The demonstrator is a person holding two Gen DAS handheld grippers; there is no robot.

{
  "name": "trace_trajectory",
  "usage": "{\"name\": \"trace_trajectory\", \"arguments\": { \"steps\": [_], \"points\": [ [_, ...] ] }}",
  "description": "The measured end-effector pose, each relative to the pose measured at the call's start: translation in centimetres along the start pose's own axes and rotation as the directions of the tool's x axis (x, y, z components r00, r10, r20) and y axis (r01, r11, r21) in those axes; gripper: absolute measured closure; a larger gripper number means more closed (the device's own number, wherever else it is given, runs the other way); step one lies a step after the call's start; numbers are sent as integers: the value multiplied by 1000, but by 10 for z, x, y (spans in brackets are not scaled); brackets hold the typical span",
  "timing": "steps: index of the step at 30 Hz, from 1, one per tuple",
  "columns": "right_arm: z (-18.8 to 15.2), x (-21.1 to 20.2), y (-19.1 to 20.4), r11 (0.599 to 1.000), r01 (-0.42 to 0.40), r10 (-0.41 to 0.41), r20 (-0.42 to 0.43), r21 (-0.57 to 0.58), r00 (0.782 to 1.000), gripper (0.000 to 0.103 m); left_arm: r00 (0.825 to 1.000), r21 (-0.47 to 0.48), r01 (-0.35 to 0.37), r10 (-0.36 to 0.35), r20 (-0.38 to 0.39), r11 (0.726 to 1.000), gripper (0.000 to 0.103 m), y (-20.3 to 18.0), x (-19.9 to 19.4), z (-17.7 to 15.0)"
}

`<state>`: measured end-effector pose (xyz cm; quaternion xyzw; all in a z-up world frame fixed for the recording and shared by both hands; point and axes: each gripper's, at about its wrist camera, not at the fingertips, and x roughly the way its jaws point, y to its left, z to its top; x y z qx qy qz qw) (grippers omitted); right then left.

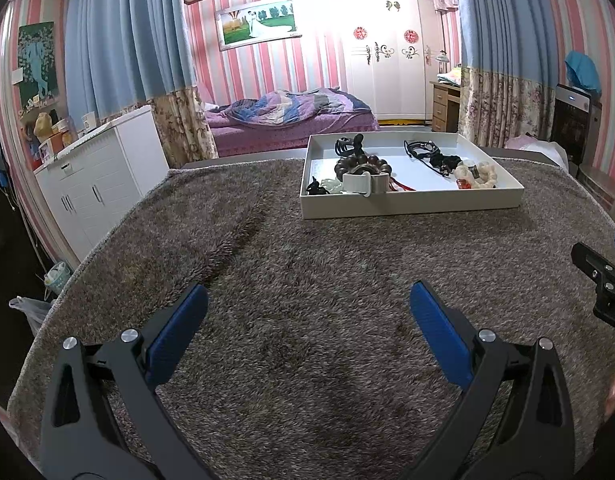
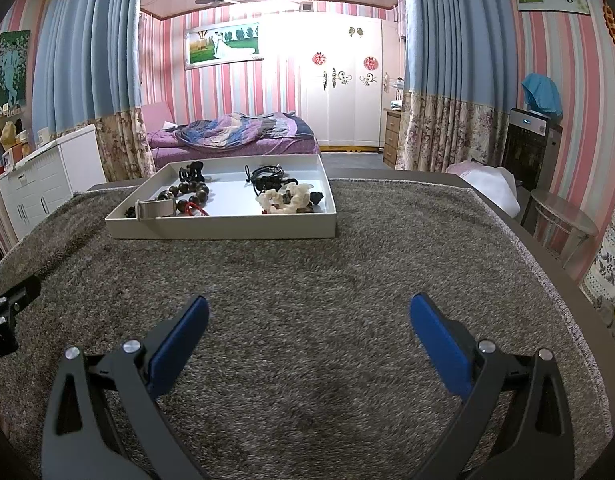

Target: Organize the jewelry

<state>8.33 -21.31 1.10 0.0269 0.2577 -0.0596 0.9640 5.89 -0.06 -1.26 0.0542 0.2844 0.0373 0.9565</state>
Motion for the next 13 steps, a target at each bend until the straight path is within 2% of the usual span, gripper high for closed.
{"name": "trace_trajectory", "arguments": {
  "steps": [13],
  "points": [
    [0, 0, 1, 1000, 1, -1, 0, 0, 1000, 2, 1000, -4, -4, 3, -3, 1000, 3, 2, 1, 0]
  ]
}}
